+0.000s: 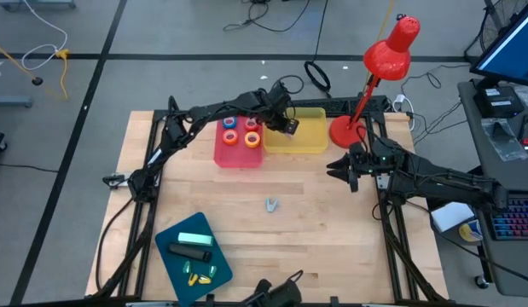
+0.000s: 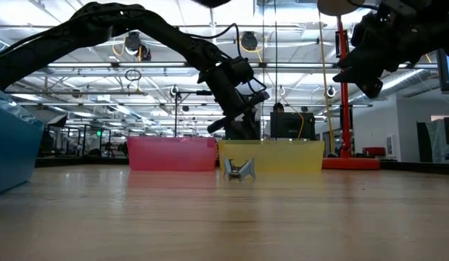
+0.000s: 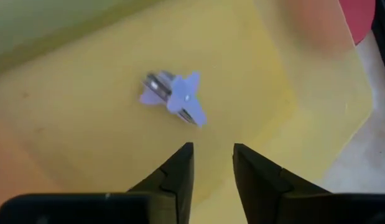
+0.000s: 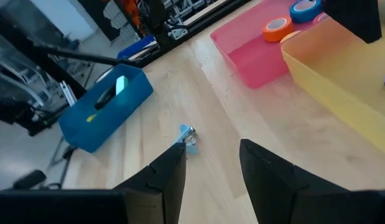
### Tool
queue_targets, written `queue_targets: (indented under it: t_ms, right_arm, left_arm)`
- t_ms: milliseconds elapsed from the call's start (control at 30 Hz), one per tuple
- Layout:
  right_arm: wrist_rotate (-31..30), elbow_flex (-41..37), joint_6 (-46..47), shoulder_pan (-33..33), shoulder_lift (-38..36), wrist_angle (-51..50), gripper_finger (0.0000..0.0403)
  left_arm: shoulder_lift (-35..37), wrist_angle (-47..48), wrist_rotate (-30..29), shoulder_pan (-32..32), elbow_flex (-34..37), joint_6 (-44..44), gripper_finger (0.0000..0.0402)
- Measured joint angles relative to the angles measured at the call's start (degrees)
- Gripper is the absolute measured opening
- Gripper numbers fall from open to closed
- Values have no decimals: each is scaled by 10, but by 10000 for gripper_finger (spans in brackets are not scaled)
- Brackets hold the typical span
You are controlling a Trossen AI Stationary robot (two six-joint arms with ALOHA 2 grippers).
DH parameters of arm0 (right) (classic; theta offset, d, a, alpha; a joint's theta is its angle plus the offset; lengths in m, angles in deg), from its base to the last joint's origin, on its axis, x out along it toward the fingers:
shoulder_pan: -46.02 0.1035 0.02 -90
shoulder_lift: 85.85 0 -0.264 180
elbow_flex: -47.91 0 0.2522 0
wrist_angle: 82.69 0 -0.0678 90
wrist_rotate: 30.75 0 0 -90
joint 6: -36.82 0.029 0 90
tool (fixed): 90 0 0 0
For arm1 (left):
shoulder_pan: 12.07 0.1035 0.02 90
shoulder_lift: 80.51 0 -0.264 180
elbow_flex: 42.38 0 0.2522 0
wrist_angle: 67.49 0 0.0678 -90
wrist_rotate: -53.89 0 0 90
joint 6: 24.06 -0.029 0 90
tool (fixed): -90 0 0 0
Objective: Pick and place Stapler, Stapler remover, tape
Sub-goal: Put the light blue staple remover into the yellow bin
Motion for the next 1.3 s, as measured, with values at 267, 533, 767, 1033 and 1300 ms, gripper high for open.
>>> queue_targets:
  t_ms: [267, 533, 767, 1033, 1300]
  right_arm:
    - [6, 0, 61, 1, 0, 90, 142]
    - [81, 1, 30, 17, 40, 341, 141]
    - [56, 57, -45, 83, 138, 346, 141]
    - [3, 186, -200, 159, 267, 154, 141]
    - [-80, 286, -307, 209, 369, 16, 141]
  left_arm:
    - [24, 8, 100, 0, 1, -16, 128]
    - [137, 116, -3, -67, 1, -169, 129]
    - [230, 189, -93, -121, 1, -227, 129]
    - [336, 232, -138, -145, 35, -222, 129]
    - [507, 107, -193, -180, 255, -166, 129]
